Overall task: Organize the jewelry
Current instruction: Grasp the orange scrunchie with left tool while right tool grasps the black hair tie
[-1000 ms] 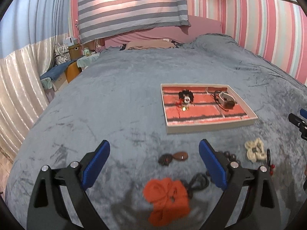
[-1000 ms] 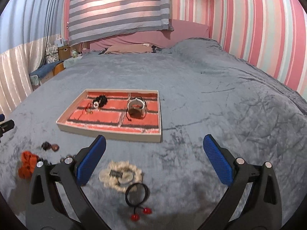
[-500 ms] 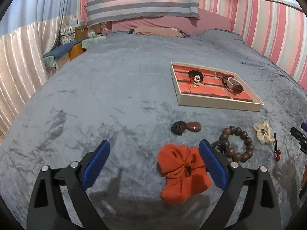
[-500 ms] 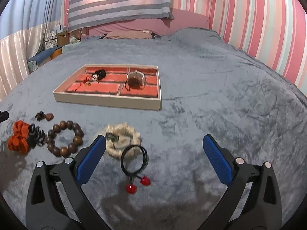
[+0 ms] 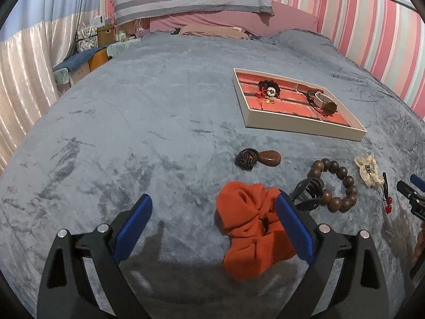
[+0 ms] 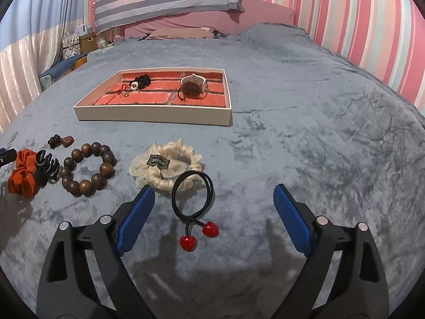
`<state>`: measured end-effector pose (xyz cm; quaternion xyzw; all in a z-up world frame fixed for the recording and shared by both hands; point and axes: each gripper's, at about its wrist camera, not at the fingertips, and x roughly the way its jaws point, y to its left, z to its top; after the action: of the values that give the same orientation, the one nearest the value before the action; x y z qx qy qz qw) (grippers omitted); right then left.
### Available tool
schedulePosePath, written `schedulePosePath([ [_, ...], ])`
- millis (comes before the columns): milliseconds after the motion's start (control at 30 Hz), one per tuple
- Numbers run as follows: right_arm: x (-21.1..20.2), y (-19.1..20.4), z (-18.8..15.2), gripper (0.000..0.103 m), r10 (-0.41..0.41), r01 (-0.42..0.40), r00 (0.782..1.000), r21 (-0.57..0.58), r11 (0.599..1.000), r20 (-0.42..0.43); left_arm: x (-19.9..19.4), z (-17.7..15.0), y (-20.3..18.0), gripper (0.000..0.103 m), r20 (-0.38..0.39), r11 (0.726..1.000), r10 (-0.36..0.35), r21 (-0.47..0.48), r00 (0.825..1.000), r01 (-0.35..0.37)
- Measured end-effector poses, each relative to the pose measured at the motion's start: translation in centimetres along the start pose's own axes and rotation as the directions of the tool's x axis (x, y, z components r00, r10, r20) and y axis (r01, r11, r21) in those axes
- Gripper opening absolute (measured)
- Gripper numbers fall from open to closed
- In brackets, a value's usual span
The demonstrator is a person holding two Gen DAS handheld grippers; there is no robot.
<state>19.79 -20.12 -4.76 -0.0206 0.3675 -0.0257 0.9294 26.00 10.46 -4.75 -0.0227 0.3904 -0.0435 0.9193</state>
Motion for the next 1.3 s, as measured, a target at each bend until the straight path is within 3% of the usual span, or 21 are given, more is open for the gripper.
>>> schedulePosePath([
  [433, 1.1, 0.8, -0.9, 0.080, 0.026, -0.027, 0.999, -0.005, 1.000, -0.035, 0.9, -0.3, -0.7, 0.091, -0.012, 0.999, -0.017, 0.027, 1.000, 0.017],
  [567, 1.9, 1.0, -1.0, 0.071, 0.038, -0.038, 0.998, -0.007, 0.999, -0.057, 1.7, -0.4, -0.8, 0.089, -0.025, 0.999, -0.021, 0.031, 0.999, 0.022],
  [667, 2.6, 1.2, -1.1, 0.066, 0.045, -0.045, 0.996, -0.003, 0.999, -0.076, 2.2, -0.5, -0.6, 0.077, -0.046, 0.999, -0.034, 0.030, 0.998, 0.036],
  [867, 3.6, 1.0, -1.2, 0.049, 0.064, -0.063, 0.993, 0.012, 0.998, -0.103, 3.4, -0.8, -0.5, 0.065, -0.078, 0.998, -0.060, 0.020, 0.995, 0.062],
  [1000, 4.1, 0.5, -1.3, 0.036, 0.085, -0.081, 0.989, 0.040, 0.996, -0.118, 3.8, -0.8, -0.3, 0.049, -0.089, 0.996, -0.082, 0.011, 0.993, 0.084],
  [1300, 4.2, -0.3, -1.4, 0.015, 0.127, -0.118, 0.985, 0.080, 0.990, -0.114, 3.4, -0.9, -0.7, 0.027, -0.070, 0.995, -0.094, 0.026, 0.993, 0.096],
])
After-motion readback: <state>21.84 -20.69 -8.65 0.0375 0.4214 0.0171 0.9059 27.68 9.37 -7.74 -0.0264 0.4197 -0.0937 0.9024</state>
